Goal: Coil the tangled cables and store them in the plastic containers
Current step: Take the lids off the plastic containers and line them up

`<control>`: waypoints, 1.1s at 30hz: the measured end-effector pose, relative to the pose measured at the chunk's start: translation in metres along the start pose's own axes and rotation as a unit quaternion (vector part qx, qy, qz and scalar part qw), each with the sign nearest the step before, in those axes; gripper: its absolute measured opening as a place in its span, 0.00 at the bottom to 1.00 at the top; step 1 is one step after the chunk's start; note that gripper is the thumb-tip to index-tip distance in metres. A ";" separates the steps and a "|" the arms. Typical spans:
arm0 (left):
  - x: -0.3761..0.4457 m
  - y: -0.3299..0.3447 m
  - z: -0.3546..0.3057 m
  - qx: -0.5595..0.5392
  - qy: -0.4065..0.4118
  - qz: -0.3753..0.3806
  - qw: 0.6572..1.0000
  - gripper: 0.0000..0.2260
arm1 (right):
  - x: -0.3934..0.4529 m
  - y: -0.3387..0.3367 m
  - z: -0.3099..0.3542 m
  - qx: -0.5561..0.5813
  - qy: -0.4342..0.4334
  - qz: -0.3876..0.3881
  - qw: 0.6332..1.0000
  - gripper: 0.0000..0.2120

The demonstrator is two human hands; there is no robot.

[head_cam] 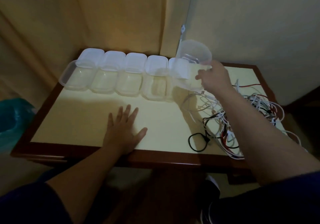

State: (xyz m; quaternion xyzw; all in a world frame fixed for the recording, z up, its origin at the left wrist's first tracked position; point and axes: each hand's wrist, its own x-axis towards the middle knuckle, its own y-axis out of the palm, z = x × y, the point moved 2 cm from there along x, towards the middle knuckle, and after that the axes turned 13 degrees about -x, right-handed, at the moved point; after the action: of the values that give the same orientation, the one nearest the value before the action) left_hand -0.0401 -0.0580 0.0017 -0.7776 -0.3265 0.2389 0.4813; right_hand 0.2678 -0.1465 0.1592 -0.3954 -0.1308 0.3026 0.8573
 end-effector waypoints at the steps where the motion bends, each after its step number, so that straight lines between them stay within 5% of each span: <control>1: 0.000 0.000 0.000 0.002 0.000 -0.001 1.000 0.40 | 0.013 0.007 0.001 -0.020 0.007 0.012 1.000 0.22; 19: 0.001 0.003 0.001 -0.005 0.003 -0.021 1.000 0.39 | 0.088 0.065 -0.014 -0.043 0.097 -0.050 0.993 0.16; 33: 0.003 0.003 0.002 -0.040 0.000 -0.033 0.999 0.37 | 0.082 0.067 -0.045 -0.224 0.067 0.033 0.972 0.09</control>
State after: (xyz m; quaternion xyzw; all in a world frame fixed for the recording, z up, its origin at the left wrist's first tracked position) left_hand -0.0387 -0.0560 -0.0019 -0.7853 -0.3608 0.2095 0.4574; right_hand 0.3247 -0.0885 0.0778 -0.6008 -0.1246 0.2665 0.7433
